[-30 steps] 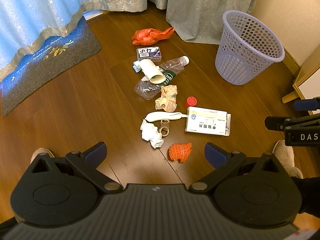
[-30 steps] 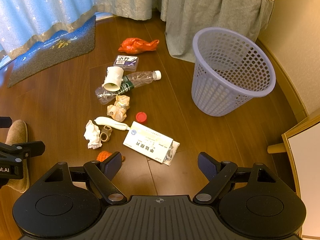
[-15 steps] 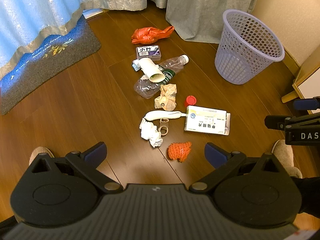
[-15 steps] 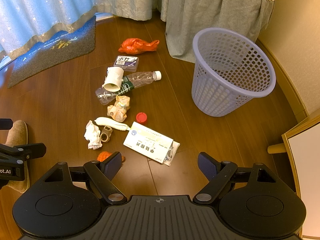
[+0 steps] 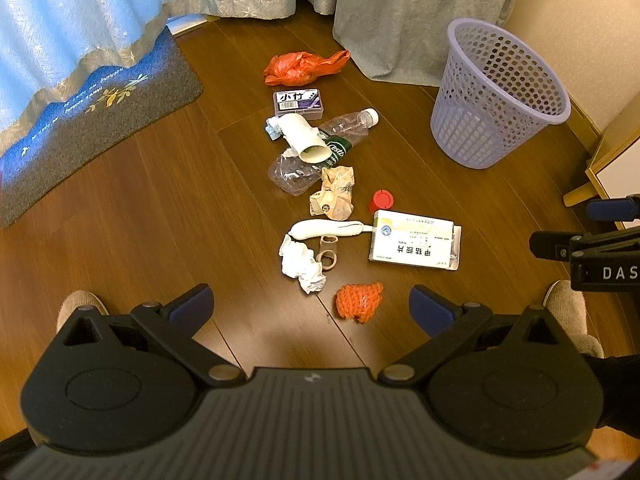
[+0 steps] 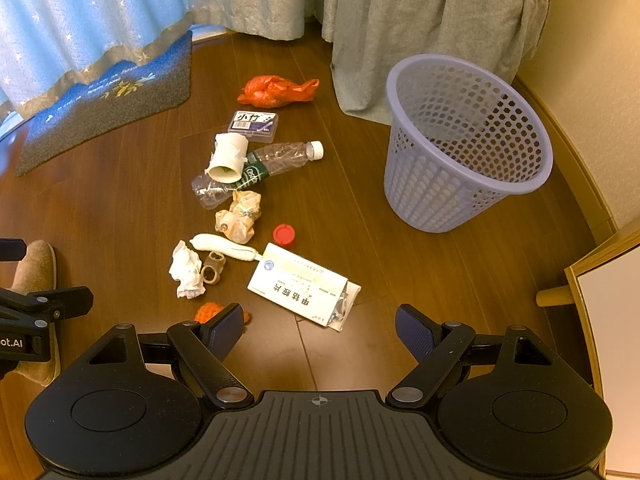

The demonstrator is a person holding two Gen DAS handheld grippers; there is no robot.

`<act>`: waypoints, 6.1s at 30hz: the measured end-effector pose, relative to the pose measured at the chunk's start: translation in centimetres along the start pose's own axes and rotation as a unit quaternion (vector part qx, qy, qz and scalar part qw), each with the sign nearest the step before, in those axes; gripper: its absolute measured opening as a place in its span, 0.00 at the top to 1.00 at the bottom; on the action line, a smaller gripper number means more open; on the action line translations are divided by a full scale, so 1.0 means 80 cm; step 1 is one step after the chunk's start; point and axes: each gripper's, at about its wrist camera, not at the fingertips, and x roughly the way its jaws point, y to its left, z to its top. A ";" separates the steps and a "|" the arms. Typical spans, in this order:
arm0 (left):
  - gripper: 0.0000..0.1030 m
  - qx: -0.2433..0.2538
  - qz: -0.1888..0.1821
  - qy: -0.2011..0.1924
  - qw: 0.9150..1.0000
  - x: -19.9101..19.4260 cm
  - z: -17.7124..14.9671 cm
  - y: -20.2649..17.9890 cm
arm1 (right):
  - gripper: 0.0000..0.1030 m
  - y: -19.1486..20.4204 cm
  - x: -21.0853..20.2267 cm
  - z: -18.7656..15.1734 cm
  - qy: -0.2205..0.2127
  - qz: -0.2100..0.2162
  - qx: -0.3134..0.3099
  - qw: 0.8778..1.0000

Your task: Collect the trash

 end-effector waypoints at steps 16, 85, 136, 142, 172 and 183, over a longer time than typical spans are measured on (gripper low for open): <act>0.01 -0.003 -0.002 0.001 1.000 0.001 0.002 0.001 | 0.21 -0.001 -0.001 0.003 -0.001 0.002 -0.002 1.000; 0.02 0.077 -0.118 -0.113 0.984 0.159 0.108 0.007 | 0.86 -0.175 0.205 0.095 -0.173 0.087 -0.277 0.941; 0.05 0.148 -0.140 -0.075 0.976 0.204 0.032 -0.024 | 1.00 -0.066 0.297 -0.108 -0.209 -0.294 -0.279 0.890; 0.05 0.174 -0.136 -0.078 0.972 0.218 0.021 -0.026 | 1.00 -0.071 0.303 -0.117 -0.236 -0.287 -0.251 0.894; 0.65 0.352 -0.122 -0.032 0.928 0.287 -0.067 -0.048 | 0.97 -0.064 0.314 -0.120 -0.239 -0.275 -0.226 0.903; 0.67 0.278 -0.132 -0.053 0.950 0.252 -0.031 -0.029 | 0.94 -0.055 0.307 -0.117 -0.234 -0.267 -0.179 0.917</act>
